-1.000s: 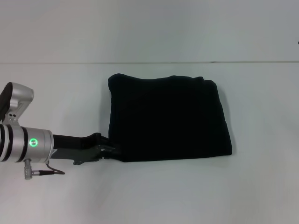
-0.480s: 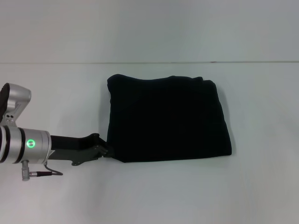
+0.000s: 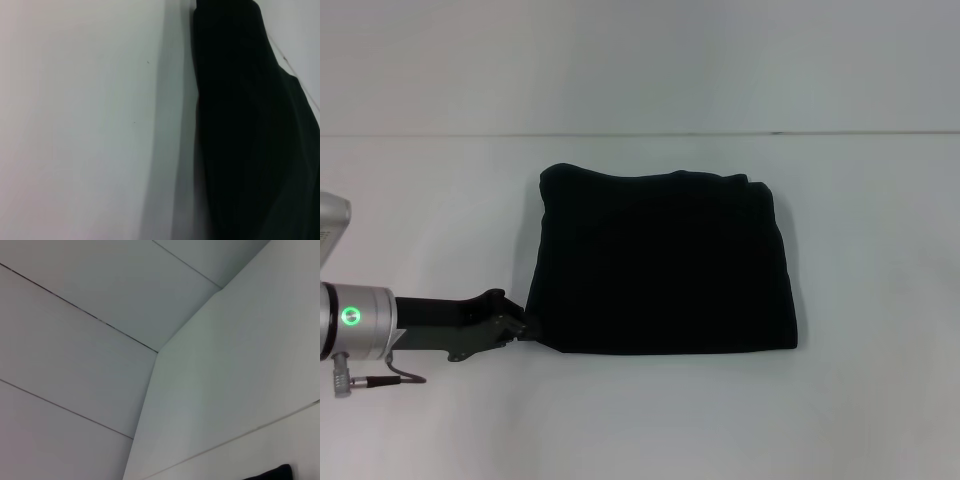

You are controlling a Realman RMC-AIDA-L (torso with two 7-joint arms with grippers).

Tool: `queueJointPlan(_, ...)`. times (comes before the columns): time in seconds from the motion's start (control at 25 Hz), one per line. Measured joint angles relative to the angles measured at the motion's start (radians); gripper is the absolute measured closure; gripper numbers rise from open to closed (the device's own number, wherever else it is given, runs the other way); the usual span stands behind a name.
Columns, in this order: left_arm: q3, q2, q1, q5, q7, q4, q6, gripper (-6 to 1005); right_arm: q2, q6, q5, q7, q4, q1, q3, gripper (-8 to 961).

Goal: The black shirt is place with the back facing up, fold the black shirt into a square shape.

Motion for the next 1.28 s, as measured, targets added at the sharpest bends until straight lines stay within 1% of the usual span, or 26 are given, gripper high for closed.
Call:
queueJointPlan(0.4, -0.038, 0.017, 0.002, 0.001, -0.001, 0.0, 0.036, 944, 0.001, 0.0, -0.001, 0.0, 0.0, 0.006, 0.0, 74)
queueJointPlan(0.56, -0.061, 0.033, 0.007, 0.004, -0.003, 0.002, 0.053, 936, 0.0, 0.0, -0.001, -0.001, 0.0, 0.006, -0.001, 74)
queueJointPlan(0.64, -0.095, 0.043, 0.013, 0.016, 0.002, 0.028, 0.085, 866, 0.0, -0.003, -0.001, -0.017, -0.001, 0.006, -0.002, 74)
queueJointPlan(0.72, -0.142, 0.047, 0.027, 0.017, 0.038, 0.087, 0.136, 797, 0.003, -0.013, -0.001, -0.075, -0.007, 0.005, -0.002, 74)
queueJointPlan(0.8, -0.185, 0.047, 0.039, -0.009, 0.147, 0.139, 0.193, 727, 0.01, -0.022, 0.0, -0.197, -0.013, -0.001, -0.002, 74)
queueJointPlan(0.84, -0.198, 0.047, 0.041, -0.025, 0.215, 0.152, 0.219, 679, 0.02, -0.025, 0.0, -0.301, -0.015, -0.009, -0.001, 74)
queueJointPlan(0.92, -0.209, 0.046, 0.039, -0.059, 0.414, 0.154, 0.264, 584, 0.039, -0.025, 0.0, -0.46, -0.016, -0.025, -0.001, 74)
queueJointPlan(0.96, -0.207, 0.04, 0.037, -0.068, 0.524, 0.152, 0.284, 536, 0.053, -0.025, 0.0, -0.547, -0.018, -0.037, -0.001, 74)
queueJointPlan(1.0, -0.204, 0.031, 0.036, -0.071, 0.599, 0.155, 0.299, 488, 0.071, -0.026, -0.001, -0.638, -0.022, -0.052, -0.003, 74)
queueJointPlan(1.04, -0.2, 0.019, 0.035, -0.073, 0.69, 0.161, 0.314, 477, 0.089, -0.027, -0.001, -0.72, -0.03, -0.067, -0.006, 74)
queueJointPlan(1.12, -0.191, -0.03, 0.036, -0.073, 0.869, 0.203, 0.333, 456, 0.135, -0.03, -0.007, -0.863, -0.052, -0.1, -0.015, 74)
queueJointPlan(1.2, -0.183, -0.079, 0.038, -0.068, 0.979, 0.26, 0.316, 434, 0.184, -0.029, -0.018, -0.952, -0.093, -0.127, -0.019, 74)
queueJointPlan(1.24, -0.177, -0.095, 0.032, -0.064, 1.004, 0.281, 0.303, 416, 0.206, -0.027, -0.029, -0.981, -0.118, -0.137, -0.019, 74)
queueJointPlan(1.28, -0.174, -0.1, 0.022, -0.065, 1.009, 0.292, 0.293, 398, 0.225, -0.026, -0.04, -1.0, -0.138, -0.144, -0.02, 74)
